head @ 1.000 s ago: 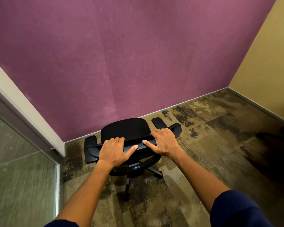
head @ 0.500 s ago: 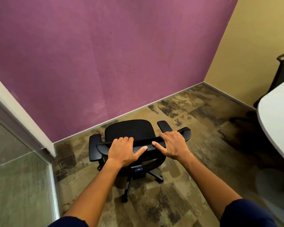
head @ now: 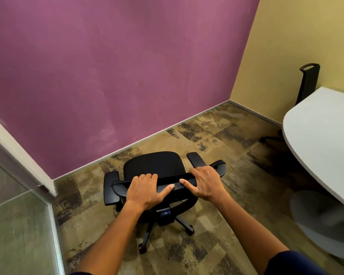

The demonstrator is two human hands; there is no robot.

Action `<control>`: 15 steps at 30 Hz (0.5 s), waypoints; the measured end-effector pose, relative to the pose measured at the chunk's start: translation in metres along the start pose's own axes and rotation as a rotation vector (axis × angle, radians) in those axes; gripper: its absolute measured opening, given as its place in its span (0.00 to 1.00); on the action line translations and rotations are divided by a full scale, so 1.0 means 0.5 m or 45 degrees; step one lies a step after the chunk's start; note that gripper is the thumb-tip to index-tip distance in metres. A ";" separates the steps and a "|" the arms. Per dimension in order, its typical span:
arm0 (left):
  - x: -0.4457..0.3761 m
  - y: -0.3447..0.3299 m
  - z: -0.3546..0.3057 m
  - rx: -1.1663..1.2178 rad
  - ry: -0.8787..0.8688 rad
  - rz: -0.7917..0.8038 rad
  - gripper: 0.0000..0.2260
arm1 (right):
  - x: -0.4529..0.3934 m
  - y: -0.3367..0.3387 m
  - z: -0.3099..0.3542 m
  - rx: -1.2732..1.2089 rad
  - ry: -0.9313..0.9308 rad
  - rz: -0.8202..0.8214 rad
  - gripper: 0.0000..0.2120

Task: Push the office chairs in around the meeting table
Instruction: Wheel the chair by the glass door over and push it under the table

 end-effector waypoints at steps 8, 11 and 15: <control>0.039 0.013 -0.091 0.016 -0.063 0.028 0.40 | 0.099 0.034 -0.052 -0.033 -0.062 -0.028 0.39; 0.032 0.018 -0.089 0.028 -0.106 0.035 0.41 | 0.110 0.046 -0.055 -0.039 -0.088 -0.042 0.37; 0.020 0.011 -0.091 0.053 -0.164 0.029 0.44 | 0.121 0.052 -0.056 0.010 -0.108 -0.048 0.38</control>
Point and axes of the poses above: each hand's wrist, its own x-axis away from the middle knuckle, its own y-axis out of the back of the hand, z = x × y, the point moved 8 cm from there along -x, towards the middle knuckle, and after that the axes turned 14 degrees about -z, right-handed, at the moved point
